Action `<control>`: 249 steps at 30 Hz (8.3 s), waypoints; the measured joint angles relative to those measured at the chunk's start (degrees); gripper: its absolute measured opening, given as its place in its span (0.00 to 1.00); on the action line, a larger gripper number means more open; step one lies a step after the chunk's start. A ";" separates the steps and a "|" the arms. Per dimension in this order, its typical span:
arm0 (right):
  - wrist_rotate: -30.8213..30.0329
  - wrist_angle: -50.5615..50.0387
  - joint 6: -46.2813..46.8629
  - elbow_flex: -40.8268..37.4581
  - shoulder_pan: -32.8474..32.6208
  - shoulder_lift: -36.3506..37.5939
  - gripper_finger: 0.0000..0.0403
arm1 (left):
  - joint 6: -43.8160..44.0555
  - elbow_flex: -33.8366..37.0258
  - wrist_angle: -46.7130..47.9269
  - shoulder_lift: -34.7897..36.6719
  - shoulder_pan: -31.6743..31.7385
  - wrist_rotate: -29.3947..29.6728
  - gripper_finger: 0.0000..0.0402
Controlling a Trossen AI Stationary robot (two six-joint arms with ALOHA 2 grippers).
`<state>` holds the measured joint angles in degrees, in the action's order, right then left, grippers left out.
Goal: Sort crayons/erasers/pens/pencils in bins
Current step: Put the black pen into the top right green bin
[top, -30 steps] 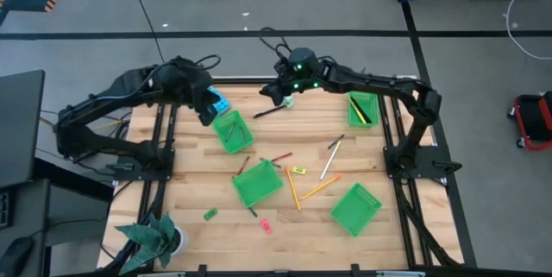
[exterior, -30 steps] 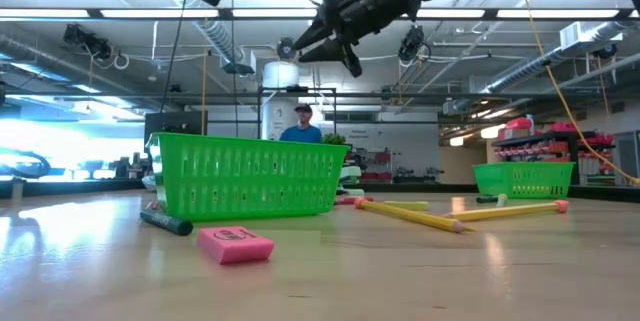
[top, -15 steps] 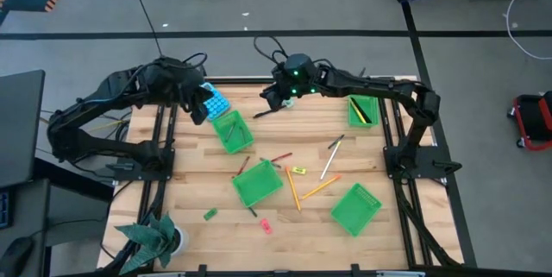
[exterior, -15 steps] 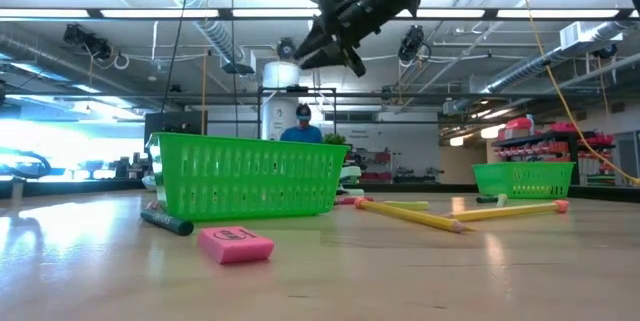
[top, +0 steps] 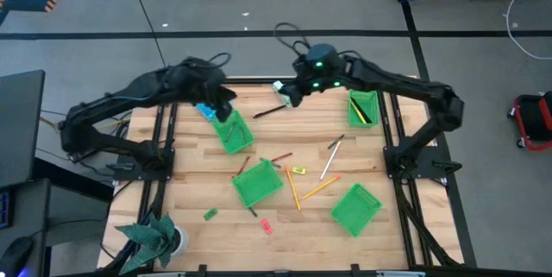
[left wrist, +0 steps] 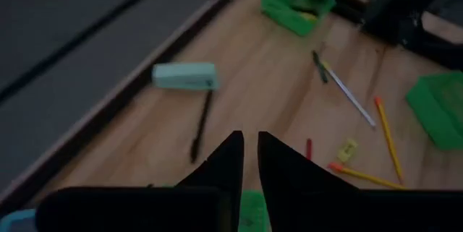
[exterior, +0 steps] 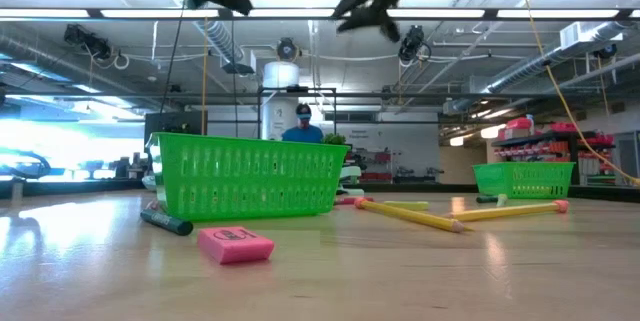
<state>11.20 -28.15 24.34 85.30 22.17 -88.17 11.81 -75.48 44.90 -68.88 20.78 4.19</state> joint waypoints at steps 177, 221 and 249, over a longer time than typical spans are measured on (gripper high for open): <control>-5.62 -15.97 -13.64 -0.82 2.87 18.16 0.30 | -8.14 -19.89 9.72 -47.62 4.96 -11.56 0.04; -5.87 -23.88 2.06 -0.81 -2.82 28.30 0.30 | 15.98 -19.97 -3.43 -52.89 -5.62 -5.93 0.53; -10.77 -26.68 -0.35 -0.79 -2.35 30.91 0.30 | 11.80 -20.06 -5.35 -58.66 -5.51 -3.45 0.48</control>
<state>0.43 -54.83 23.99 84.51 19.81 -57.25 23.61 -95.55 39.55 -127.54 15.27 0.74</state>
